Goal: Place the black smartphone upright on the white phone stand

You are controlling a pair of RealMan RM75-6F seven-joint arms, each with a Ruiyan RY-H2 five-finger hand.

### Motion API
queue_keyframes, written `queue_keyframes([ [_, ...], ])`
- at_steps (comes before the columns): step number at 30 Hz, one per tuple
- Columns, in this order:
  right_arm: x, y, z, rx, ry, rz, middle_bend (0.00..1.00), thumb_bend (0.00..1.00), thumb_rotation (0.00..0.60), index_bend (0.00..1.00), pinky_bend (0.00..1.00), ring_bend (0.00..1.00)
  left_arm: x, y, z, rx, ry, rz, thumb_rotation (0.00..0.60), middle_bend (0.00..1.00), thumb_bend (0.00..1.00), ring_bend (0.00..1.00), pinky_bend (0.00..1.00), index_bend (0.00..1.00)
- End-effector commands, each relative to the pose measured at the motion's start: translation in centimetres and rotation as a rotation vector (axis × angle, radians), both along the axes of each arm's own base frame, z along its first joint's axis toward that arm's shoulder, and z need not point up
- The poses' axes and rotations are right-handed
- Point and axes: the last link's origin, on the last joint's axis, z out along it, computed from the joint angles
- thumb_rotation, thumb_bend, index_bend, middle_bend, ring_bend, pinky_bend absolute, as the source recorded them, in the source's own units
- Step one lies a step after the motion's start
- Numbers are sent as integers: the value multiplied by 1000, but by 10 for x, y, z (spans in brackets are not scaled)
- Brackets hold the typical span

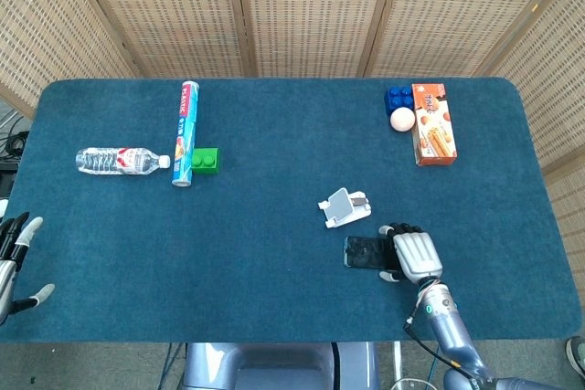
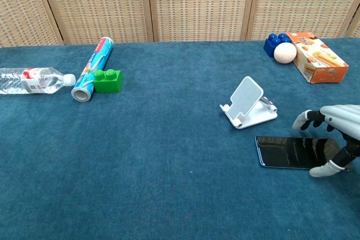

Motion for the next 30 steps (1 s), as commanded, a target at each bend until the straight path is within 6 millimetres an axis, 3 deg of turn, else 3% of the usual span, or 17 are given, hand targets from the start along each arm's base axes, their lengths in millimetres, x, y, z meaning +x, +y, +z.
queue_keyframes([
  [1,-4,0,-3,15,-8,-9,264,105,600,252,264,236,0,0,-1,-2,5,1,600,0,0,0,0,0],
  [7,-9,-2,-6,73,-13,-11,284,165,600,263,305,261,0,1,-3,-2,13,5,600,0,0,0,0,0],
  [13,-10,-5,-7,88,-4,3,509,365,600,418,445,507,-1,1,-3,-1,14,5,600,0,0,0,0,0],
  [16,-12,-6,-6,93,-11,9,560,453,600,463,496,561,-1,1,-3,1,13,6,600,0,0,0,0,0],
  [27,-2,2,20,31,-16,150,574,466,600,486,502,569,0,1,-3,-2,10,5,600,0,0,0,0,0],
  [30,12,5,35,-14,6,250,574,466,600,486,502,569,0,0,-2,-1,6,4,600,0,0,0,0,0],
])
